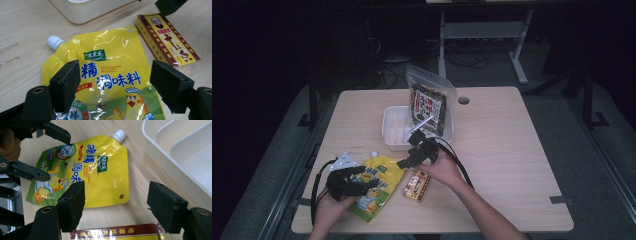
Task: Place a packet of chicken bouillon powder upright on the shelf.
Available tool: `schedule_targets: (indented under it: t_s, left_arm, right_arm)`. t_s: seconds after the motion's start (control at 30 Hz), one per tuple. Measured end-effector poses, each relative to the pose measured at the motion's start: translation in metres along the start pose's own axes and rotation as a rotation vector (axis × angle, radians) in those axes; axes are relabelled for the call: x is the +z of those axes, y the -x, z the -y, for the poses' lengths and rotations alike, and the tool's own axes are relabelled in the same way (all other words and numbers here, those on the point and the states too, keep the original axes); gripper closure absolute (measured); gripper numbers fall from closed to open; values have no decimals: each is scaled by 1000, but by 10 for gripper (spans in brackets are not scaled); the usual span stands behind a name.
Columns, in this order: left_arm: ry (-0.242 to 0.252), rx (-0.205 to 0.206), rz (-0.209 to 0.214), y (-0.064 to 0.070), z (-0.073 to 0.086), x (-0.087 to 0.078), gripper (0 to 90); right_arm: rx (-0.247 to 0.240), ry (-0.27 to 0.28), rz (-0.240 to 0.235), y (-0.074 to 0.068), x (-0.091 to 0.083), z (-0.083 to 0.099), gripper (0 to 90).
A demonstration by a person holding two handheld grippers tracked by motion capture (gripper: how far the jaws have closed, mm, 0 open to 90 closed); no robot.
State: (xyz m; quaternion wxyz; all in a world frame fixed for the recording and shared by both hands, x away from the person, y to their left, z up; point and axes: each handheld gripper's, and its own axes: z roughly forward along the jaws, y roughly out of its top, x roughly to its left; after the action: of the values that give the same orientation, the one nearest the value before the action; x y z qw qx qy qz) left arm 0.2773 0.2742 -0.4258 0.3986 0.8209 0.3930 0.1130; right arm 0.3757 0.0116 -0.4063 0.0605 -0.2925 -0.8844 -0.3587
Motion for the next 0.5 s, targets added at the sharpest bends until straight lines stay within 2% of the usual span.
schedule_targets:
  t_s: [0.33,0.5]
  left_arm:
    - [2,-5,-2,-1,0,-1,239]
    - [1,-5,-3,-1,0,-1,239]
  right_arm:
    - [24,-88,32,1,20,-6,328]
    - [34,-108,30,3,26,-7,335]
